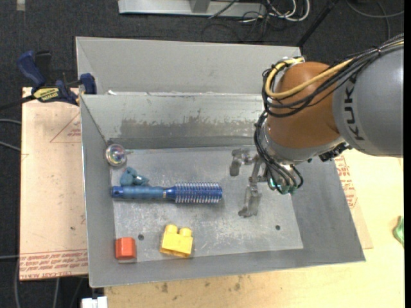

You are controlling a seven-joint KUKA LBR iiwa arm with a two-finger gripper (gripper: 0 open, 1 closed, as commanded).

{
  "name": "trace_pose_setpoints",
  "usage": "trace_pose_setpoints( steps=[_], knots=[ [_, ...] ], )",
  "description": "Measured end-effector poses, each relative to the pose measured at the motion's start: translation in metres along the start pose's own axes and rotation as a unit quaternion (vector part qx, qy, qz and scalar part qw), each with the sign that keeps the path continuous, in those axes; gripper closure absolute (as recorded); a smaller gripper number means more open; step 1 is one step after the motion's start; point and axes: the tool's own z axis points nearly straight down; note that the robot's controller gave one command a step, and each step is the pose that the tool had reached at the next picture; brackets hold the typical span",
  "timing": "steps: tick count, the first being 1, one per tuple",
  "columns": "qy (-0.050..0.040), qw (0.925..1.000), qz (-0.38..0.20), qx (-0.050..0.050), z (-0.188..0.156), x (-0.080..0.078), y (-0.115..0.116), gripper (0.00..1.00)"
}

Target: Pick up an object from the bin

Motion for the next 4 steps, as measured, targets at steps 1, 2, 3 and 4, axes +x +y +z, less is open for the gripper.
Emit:
trace_pose_setpoints(
  steps=[1, 2, 3, 4],
  knots=[
    [-0.0025, 0.9933, 0.115, -0.001, 0.078, -0.041, 0.029, 0.00],
    [-0.0031, 0.9932, 0.116, 0.000, 0.110, -0.053, 0.031, 0.00],
    [-0.0035, 0.9932, 0.117, 0.000, 0.108, -0.053, 0.031, 1.00],
    [-0.0072, 0.9940, 0.109, -0.001, 0.008, -0.046, 0.028, 1.00]
  ],
)
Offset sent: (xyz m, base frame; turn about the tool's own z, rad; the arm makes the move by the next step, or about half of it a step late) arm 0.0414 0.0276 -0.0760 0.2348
